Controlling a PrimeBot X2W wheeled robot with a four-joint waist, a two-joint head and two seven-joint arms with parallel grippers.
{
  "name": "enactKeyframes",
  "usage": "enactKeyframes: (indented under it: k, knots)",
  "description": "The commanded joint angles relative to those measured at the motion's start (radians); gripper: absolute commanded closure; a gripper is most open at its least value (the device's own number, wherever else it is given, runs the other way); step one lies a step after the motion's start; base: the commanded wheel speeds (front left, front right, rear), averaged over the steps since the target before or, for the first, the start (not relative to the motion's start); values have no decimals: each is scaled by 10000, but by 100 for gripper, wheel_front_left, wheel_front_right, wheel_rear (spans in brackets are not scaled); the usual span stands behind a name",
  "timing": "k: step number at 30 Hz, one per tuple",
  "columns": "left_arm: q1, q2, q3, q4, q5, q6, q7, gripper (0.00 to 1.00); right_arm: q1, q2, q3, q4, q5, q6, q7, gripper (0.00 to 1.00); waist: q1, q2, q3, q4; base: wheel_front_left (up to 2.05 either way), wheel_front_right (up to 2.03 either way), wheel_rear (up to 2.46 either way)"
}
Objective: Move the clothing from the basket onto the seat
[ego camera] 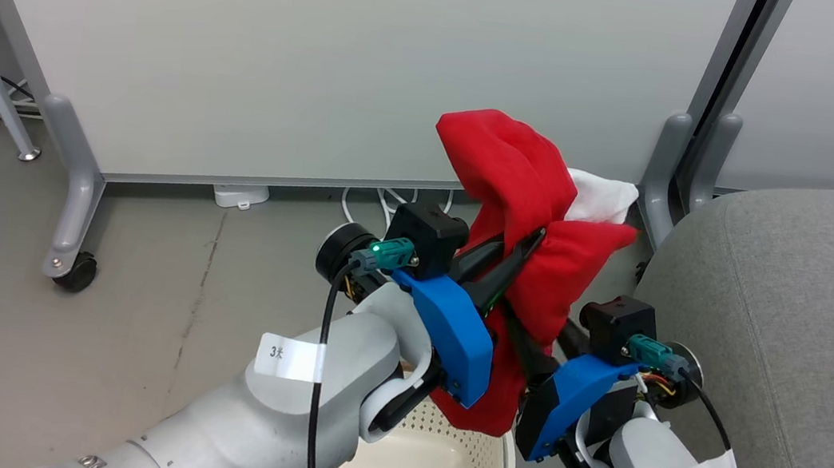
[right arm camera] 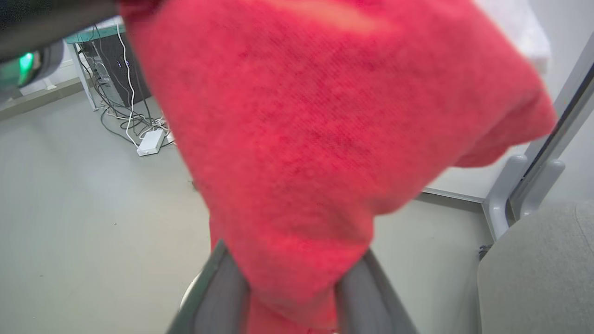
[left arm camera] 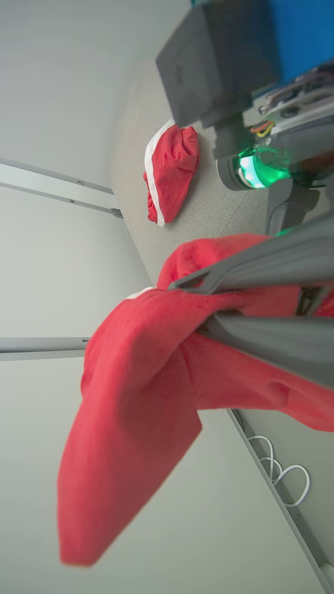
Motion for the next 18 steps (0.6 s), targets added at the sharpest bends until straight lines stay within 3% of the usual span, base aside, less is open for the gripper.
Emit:
enactKeyframes:
  k: [1,18]
  knots:
    - [-144,0,-5,0,-9,37,-53,100,-163,-5,61,115,62,1,-64,100,0,-1,-16,-18,0,0,0]
    - [-84,0,-46,173,-108,23,-54,100,-351,-5,424,629,379,1,-296,100,0,-1,-81,-230,0,0,0]
